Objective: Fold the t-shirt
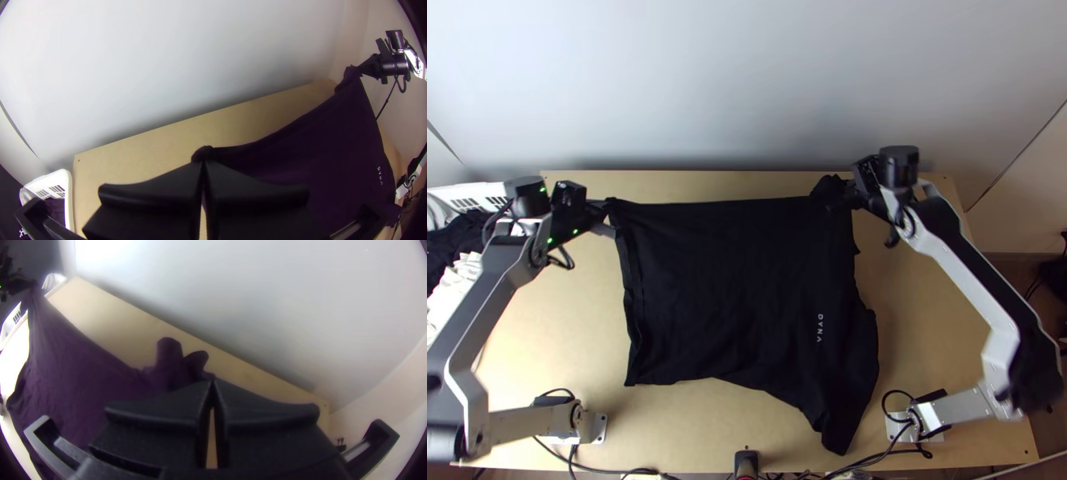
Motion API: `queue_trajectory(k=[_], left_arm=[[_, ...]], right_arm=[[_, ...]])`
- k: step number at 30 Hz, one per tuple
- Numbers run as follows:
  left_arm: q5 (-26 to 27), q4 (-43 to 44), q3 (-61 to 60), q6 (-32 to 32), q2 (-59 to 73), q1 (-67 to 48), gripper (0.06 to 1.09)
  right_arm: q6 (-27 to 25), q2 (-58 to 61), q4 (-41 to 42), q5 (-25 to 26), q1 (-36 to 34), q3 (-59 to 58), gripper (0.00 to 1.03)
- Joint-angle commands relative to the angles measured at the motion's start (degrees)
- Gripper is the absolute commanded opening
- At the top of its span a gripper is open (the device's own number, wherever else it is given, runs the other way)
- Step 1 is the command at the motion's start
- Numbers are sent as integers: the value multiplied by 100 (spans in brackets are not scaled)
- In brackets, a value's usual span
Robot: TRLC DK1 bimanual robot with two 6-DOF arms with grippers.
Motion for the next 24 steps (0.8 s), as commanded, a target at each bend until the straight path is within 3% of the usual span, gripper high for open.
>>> queue_trajectory(k=[1,24], left_arm=[[-142,612,413,16,1247,84,9],[-238,674,3155,-134,4306,145,9]], right_arm=[[16,1298,111,-47,-196,921,3],[-28,4023,94,-47,-442,3259,3]])
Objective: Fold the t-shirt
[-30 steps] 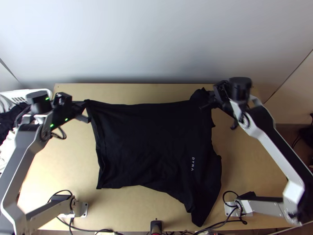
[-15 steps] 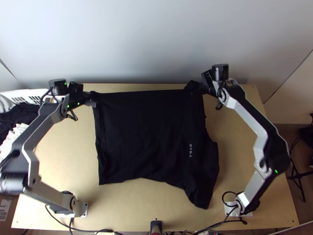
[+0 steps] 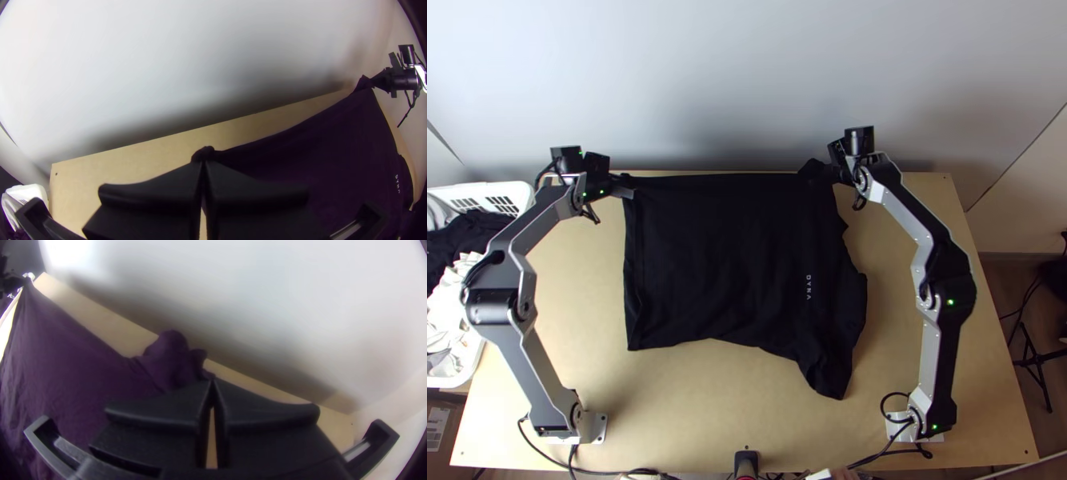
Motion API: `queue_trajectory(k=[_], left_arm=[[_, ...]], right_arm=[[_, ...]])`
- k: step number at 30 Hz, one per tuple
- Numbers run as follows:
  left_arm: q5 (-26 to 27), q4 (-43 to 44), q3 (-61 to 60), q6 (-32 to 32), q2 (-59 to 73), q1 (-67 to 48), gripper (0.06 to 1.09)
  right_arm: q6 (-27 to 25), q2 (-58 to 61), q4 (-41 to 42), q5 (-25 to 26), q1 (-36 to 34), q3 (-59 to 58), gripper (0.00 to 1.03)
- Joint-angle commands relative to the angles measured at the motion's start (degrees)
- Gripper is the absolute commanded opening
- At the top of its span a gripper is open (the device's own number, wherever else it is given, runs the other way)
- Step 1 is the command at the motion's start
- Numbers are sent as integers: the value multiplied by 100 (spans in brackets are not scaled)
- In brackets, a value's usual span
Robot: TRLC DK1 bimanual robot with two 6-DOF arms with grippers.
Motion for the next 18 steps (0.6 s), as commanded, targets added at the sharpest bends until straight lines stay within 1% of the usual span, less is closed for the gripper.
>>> queue_trajectory(k=[1,4,7,13,18], left_arm=[[-7,-1,706,-13,781,-45,9],[-7,-1,890,-84,974,-54,9],[-7,-54,820,-180,939,-71,9],[2,157,266,-233,464,-63,9],[46,394,-349,-242,-19,-71,9]], right_arm=[[18,646,-13,1,-33,481,3],[18,716,-13,1,-16,508,3],[44,646,-145,1,-7,455,3],[80,92,-163,1,19,-134,3],[44,-373,206,1,55,-863,3]])
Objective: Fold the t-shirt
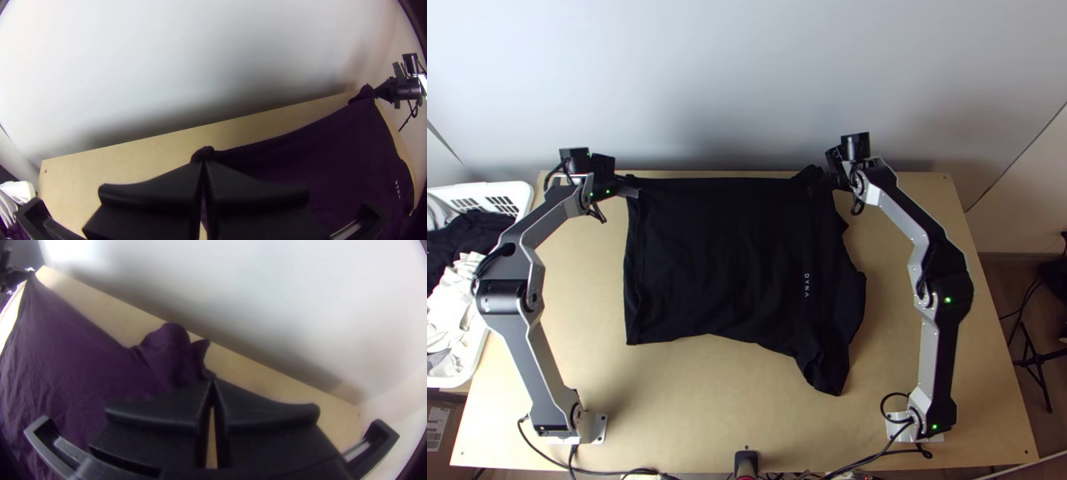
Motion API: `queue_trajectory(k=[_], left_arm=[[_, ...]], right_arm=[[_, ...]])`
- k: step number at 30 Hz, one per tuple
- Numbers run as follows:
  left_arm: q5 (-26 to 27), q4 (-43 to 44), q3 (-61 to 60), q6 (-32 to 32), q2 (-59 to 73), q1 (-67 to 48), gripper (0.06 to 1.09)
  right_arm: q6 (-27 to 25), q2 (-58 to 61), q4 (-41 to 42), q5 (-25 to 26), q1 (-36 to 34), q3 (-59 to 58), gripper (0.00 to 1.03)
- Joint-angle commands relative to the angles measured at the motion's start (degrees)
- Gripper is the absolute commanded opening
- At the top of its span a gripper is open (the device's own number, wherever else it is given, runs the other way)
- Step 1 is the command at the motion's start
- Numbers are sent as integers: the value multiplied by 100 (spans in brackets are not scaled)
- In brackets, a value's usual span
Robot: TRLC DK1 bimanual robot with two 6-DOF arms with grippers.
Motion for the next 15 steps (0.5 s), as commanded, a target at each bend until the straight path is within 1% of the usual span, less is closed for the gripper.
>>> queue_trajectory(k=[1,9,15], left_arm=[[57,283,-739,-52,-562,-8,9],[75,643,-1873,-87,-1379,-8,9],[75,740,-2497,-157,-1915,-8,9]], right_arm=[[-19,-573,362,5,63,-879,3],[7,-1390,933,5,292,-2233,3],[60,-2058,1092,5,318,-3006,3]])
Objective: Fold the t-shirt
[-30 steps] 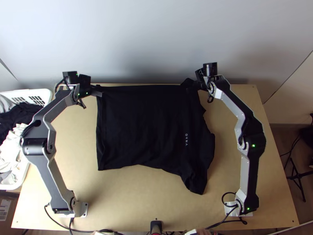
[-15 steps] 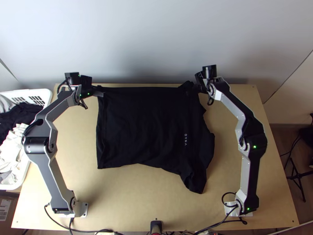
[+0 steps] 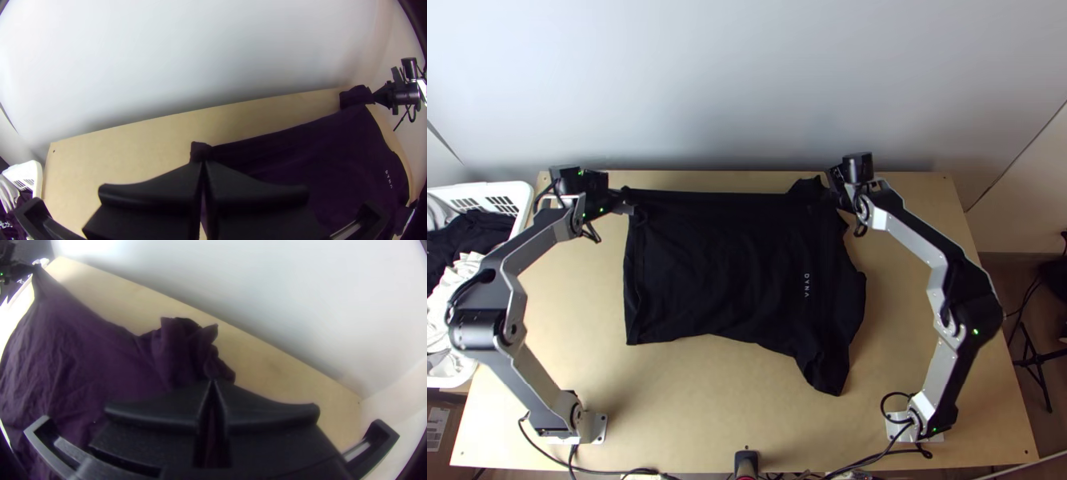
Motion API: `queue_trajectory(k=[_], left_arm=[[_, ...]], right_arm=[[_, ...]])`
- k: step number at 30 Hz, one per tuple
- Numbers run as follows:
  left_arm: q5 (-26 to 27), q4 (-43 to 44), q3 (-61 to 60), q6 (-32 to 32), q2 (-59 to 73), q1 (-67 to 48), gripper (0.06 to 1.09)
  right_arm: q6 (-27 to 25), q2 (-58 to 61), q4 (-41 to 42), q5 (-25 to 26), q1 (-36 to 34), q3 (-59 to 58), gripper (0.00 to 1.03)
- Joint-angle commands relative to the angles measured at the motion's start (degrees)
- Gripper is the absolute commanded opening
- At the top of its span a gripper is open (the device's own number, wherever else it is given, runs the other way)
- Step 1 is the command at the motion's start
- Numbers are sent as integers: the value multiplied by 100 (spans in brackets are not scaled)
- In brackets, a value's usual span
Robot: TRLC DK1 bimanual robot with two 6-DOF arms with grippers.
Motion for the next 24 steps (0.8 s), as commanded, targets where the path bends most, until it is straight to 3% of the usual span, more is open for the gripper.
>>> queue_trajectory(k=[1,15,24], left_arm=[[7,128,-816,-63,-674,1,9],[7,119,-2363,-160,-2151,-122,9],[-11,-57,-3242,-195,-2959,-333,9]], right_arm=[[82,-817,230,-6,67,-1016,3],[161,-2637,257,-6,357,-2958,3],[267,-3050,266,-6,462,-3574,3]])
